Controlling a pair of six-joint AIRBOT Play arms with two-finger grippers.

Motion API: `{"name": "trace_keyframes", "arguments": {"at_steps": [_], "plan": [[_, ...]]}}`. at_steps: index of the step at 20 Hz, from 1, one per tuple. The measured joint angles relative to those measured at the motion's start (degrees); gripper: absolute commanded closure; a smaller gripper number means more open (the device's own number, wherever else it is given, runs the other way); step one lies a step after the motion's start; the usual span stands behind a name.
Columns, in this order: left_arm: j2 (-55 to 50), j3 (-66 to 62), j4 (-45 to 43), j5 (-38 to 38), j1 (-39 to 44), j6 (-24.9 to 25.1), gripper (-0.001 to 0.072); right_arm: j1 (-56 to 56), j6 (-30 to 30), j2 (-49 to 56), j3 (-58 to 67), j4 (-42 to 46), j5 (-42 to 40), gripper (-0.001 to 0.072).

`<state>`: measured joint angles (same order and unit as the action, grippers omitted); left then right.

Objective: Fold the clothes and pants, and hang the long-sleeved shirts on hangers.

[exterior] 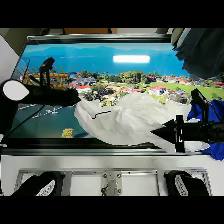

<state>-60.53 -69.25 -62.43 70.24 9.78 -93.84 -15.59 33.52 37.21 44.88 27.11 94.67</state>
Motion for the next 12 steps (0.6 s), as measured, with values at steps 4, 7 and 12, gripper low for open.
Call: {"name": "trace_keyframes", "arguments": {"at_steps": [4,7,12], "plan": [[-3.5,-11.0,-1.9,3.8,5.6,0.1,0.0698,0.0,0.0,0.0,0.0,-4.0,-3.8,0.0709],[-5.0,-18.6,-3.7,4.9,10.3,-1.0,0.0698,0.0,0.0,0.0,0.0,-6.8,-7.0,0.0709],[-8.0,-31.6,-8.1,5.7,18.4,-3.7,0.0698,1.8,0.0,0.0,0.0,-10.7,-11.4,0.0709]]}}
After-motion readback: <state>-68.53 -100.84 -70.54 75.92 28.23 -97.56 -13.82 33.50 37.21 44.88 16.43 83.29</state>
